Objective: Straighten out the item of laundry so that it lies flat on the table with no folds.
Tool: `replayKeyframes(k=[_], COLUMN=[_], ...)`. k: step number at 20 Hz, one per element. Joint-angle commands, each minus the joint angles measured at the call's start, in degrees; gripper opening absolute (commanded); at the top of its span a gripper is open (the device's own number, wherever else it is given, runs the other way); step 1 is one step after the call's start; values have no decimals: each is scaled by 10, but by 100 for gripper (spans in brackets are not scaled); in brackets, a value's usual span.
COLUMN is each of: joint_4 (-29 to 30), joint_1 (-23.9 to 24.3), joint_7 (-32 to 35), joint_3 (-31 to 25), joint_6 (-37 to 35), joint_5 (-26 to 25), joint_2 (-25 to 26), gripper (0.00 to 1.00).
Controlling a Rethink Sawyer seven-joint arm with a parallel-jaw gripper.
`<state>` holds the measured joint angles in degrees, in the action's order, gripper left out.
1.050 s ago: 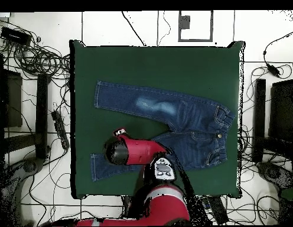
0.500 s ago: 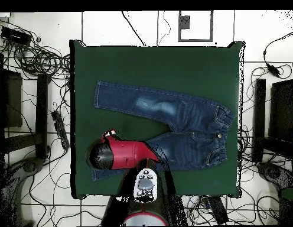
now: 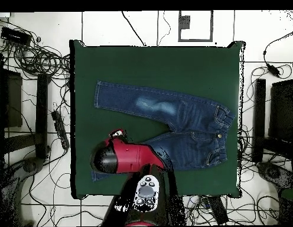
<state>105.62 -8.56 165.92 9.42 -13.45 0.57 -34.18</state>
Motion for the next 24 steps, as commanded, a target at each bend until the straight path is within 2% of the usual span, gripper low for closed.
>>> replayKeyframes(k=[1,8,17,19,24], joint_4=[57,107,136,137,122], joint_1=[-38,-16,-49,-53,-23], joint_7=[93,93,105,106,94], joint_3=[20,-26,-20,-24,-64], joint_6=[65,81,57,74,139], joint_5=[15,34,68,71,63], joint_2=[90,90,79,88,122], gripper=[0,0,0,0,0])
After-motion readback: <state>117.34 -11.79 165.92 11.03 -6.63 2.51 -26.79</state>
